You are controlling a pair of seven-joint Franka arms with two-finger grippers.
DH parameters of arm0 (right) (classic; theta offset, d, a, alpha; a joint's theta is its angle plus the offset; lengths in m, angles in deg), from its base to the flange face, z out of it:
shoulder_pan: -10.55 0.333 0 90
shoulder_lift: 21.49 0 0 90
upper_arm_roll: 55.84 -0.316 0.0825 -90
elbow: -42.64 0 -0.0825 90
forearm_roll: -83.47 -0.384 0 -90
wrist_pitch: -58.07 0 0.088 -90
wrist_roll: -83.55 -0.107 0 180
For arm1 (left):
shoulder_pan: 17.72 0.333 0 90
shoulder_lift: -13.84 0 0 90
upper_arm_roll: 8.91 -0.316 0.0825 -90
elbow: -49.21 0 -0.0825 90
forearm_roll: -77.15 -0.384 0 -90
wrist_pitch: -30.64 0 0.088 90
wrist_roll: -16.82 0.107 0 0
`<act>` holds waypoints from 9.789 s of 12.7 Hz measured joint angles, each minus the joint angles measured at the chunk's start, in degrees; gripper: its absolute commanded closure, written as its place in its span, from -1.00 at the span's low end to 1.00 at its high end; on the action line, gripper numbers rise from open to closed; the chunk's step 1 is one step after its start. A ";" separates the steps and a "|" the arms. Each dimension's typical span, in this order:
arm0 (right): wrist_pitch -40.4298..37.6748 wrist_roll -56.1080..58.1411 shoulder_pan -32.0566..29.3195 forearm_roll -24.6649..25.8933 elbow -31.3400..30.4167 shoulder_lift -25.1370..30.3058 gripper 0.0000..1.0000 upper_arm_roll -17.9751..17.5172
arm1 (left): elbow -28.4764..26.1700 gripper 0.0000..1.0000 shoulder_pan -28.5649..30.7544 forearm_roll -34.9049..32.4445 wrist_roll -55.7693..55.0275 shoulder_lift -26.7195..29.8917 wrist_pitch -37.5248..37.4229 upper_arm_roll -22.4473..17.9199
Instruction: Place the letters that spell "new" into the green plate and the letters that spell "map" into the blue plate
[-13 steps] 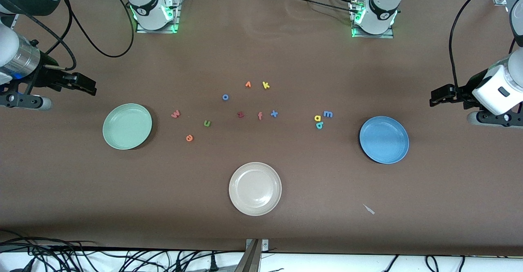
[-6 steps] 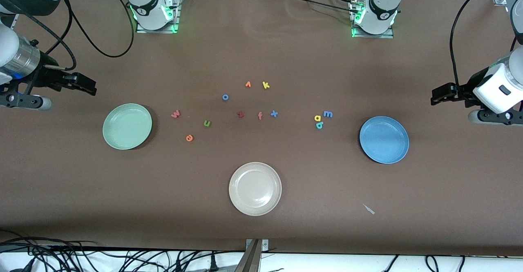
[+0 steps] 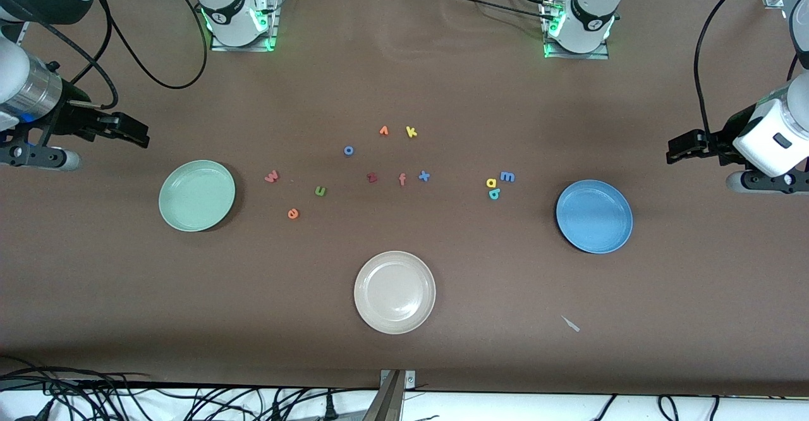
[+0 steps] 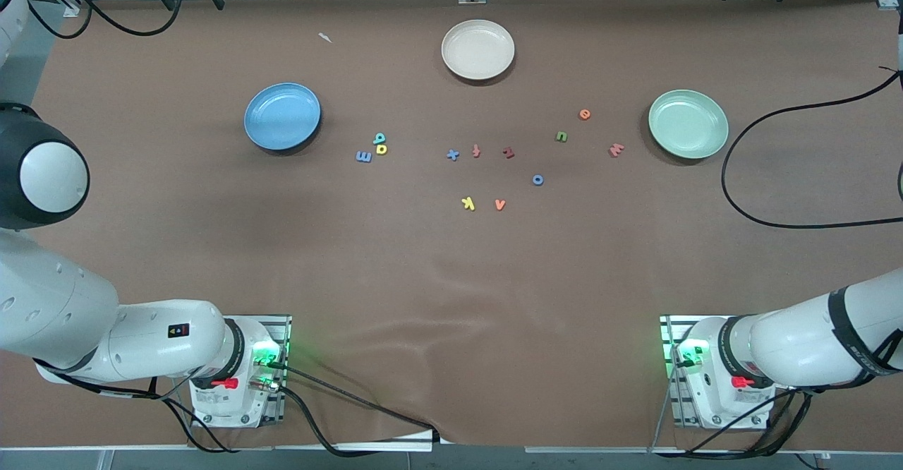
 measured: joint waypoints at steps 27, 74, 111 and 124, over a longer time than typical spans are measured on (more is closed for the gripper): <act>0.00 -0.02 -0.40 -0.63 -0.02 0.00 -1.00 0.66 | 0.00 -1.00 -0.18 0.00 -1.83 0.00 0.01 0.04; 55.24 -35.18 2.86 -7.31 -44.46 -4.65 -1.00 -9.41 | -44.72 -0.45 -14.38 -3.66 -95.38 -12.65 62.42 8.71; 45.58 -36.14 3.98 -5.66 -35.02 -13.34 1.00 -5.36 | -31.31 0.98 -5.76 -13.60 -65.08 -8.20 43.94 8.37; 37.22 -4.40 3.74 -5.42 -30.15 -12.76 -1.00 7.22 | -27.78 -0.12 4.59 -13.44 -40.89 -15.53 44.33 8.23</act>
